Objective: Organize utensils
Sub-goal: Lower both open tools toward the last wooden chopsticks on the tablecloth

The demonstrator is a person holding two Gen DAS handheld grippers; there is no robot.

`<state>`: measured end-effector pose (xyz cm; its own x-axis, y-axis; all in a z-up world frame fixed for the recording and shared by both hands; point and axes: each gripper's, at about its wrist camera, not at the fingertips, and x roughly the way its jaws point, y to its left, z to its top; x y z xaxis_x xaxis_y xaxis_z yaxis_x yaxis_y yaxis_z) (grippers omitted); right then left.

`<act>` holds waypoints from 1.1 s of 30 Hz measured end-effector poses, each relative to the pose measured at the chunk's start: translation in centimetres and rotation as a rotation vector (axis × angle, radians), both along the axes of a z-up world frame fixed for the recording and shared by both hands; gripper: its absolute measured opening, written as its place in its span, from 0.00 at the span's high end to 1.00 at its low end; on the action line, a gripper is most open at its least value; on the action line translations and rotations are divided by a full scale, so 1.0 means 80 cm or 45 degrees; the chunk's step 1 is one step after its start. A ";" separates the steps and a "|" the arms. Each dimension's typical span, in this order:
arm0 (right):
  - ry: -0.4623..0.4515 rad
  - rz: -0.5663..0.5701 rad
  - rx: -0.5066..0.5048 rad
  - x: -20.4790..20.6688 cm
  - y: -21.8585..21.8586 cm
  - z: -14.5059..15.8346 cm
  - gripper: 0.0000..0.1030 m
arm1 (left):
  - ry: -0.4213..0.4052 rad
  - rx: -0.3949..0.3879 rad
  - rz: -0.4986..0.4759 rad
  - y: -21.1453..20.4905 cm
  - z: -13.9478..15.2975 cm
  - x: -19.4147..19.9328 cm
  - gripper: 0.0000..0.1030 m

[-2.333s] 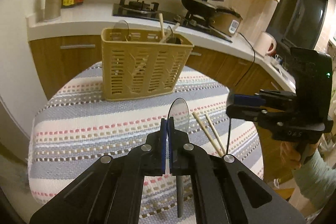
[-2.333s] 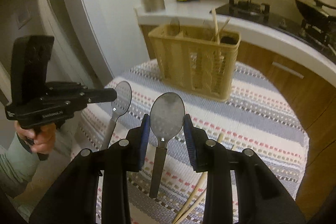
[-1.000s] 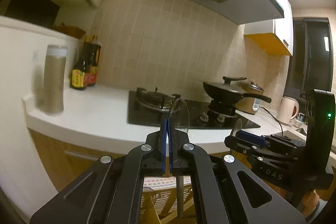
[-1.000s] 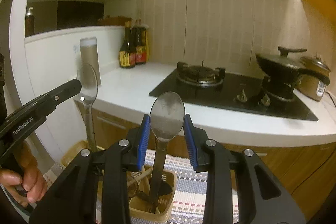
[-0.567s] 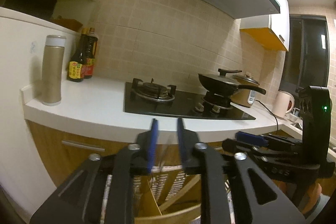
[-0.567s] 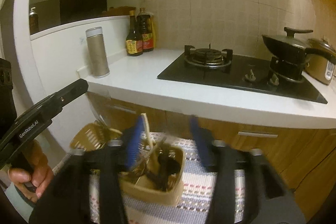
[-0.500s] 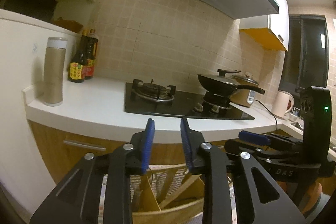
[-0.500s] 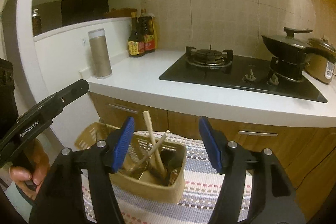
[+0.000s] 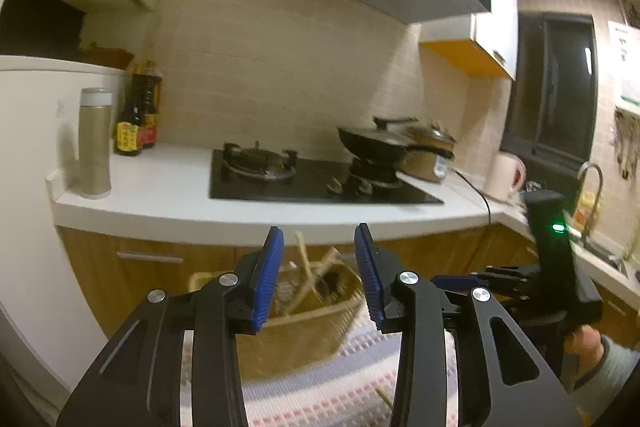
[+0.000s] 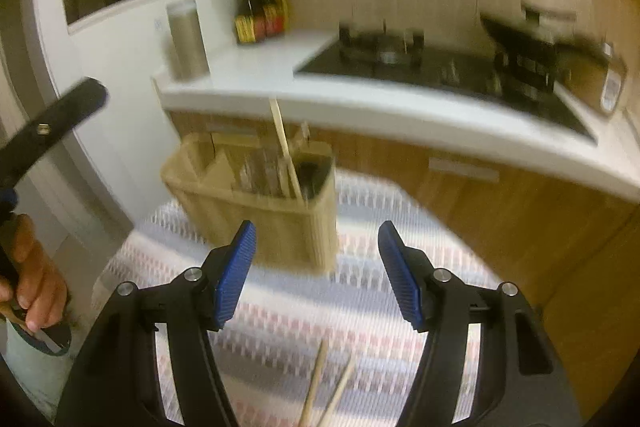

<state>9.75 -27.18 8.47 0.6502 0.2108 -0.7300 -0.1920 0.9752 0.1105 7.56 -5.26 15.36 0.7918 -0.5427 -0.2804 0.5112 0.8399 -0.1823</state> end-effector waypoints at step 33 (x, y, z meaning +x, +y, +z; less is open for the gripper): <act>0.270 -0.069 -0.210 -0.096 0.003 -0.181 0.86 | 0.751 0.277 -0.194 -0.121 -0.236 0.039 0.65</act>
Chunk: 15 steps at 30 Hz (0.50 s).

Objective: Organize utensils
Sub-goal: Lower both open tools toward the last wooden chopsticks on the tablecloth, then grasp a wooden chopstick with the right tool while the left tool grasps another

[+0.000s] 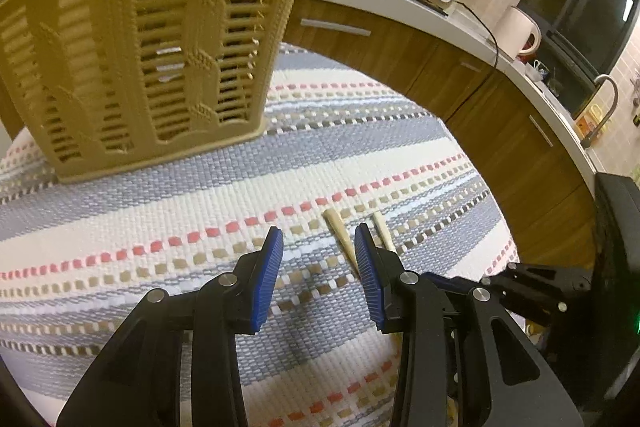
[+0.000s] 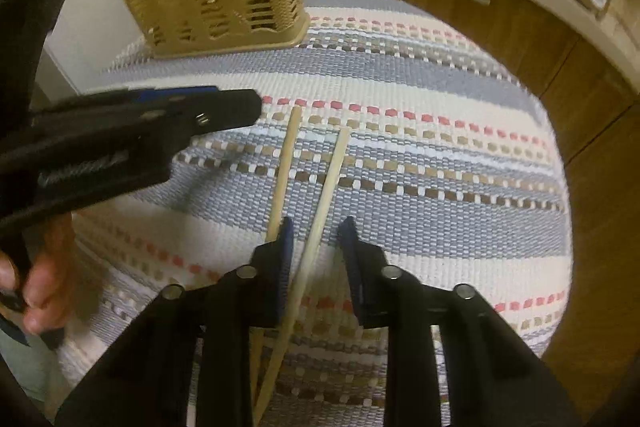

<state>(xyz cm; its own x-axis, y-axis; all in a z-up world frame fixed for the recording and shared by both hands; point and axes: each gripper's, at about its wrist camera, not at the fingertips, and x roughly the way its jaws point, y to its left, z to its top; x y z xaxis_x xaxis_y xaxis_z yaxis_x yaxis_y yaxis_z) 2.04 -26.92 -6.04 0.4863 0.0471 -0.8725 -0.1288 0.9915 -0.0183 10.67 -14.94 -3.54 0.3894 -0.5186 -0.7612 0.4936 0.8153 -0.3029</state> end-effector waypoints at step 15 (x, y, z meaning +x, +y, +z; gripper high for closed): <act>0.034 -0.061 0.078 -0.021 -0.062 0.006 0.96 | -0.064 0.323 -0.065 -0.063 -0.015 -0.031 0.65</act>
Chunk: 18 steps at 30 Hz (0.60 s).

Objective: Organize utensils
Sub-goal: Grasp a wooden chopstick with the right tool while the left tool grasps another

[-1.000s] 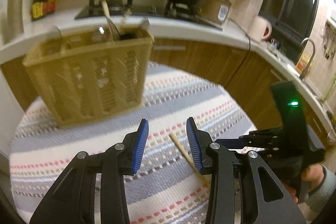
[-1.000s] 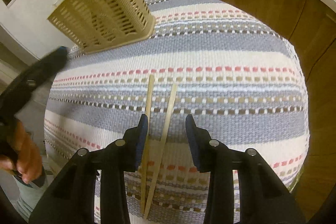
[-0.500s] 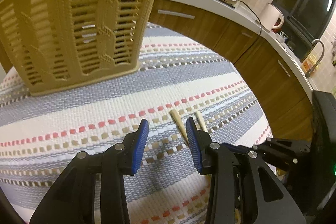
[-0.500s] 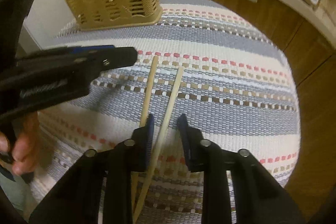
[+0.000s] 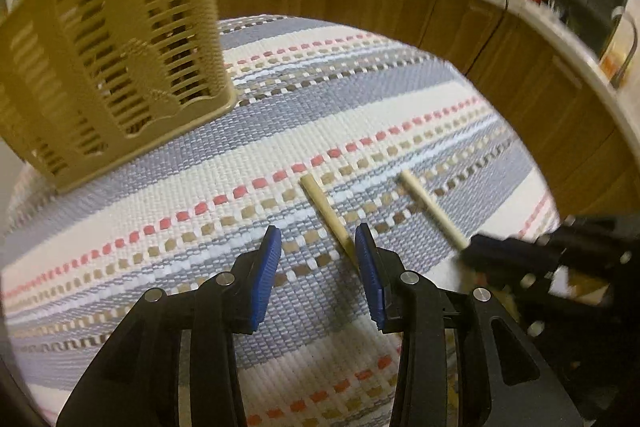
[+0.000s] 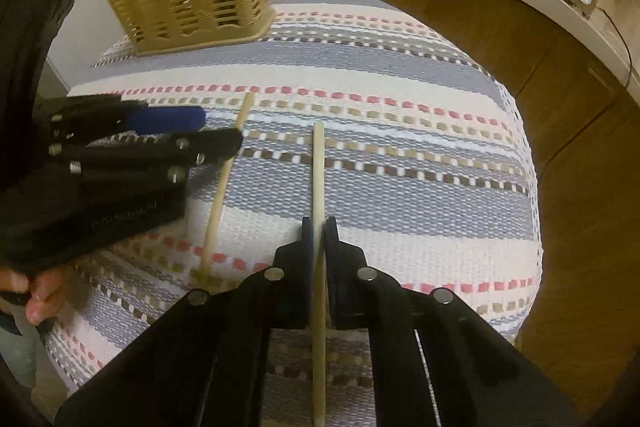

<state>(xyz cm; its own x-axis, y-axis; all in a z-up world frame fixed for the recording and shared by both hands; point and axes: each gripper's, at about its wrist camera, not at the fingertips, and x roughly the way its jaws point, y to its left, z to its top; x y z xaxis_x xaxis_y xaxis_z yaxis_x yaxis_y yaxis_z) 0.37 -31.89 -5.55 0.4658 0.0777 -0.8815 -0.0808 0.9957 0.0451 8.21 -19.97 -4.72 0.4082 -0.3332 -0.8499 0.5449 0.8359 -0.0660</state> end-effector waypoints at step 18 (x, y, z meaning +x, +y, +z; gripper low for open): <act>0.068 0.047 0.059 0.016 -0.009 0.000 0.96 | 0.038 0.089 -0.108 0.049 0.005 -0.040 0.96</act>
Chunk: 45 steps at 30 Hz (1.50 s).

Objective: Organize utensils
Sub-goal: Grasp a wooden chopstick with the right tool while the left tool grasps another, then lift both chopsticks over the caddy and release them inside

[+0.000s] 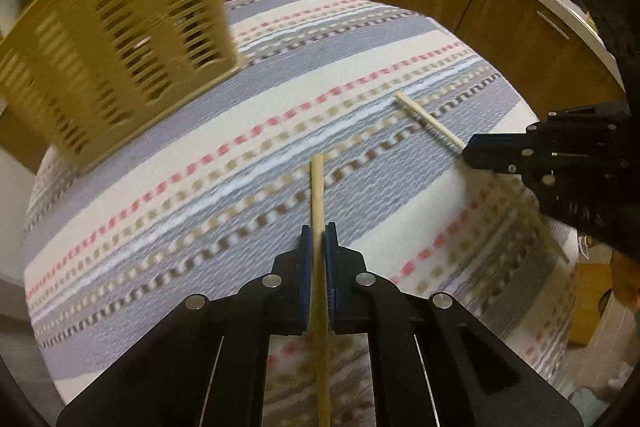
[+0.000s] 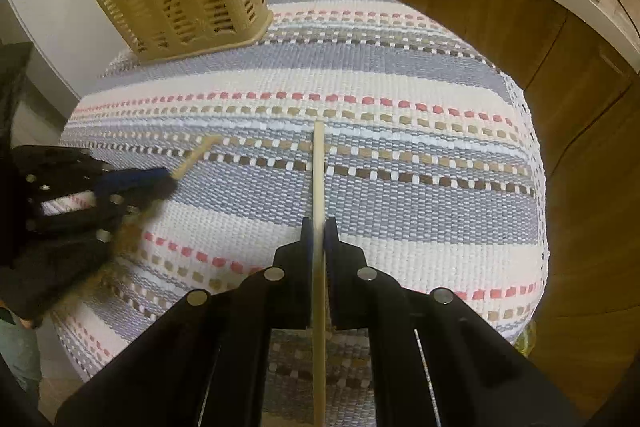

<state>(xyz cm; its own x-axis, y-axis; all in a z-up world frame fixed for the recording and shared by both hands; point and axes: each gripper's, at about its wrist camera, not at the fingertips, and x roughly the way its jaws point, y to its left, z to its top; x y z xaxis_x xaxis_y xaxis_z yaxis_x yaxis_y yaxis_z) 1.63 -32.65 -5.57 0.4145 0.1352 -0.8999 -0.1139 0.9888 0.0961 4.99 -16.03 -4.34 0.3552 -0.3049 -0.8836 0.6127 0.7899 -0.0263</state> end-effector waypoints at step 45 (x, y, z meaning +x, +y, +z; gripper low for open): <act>-0.440 0.211 0.102 0.057 0.063 0.178 0.96 | -0.444 -0.503 0.121 0.057 0.183 0.021 0.96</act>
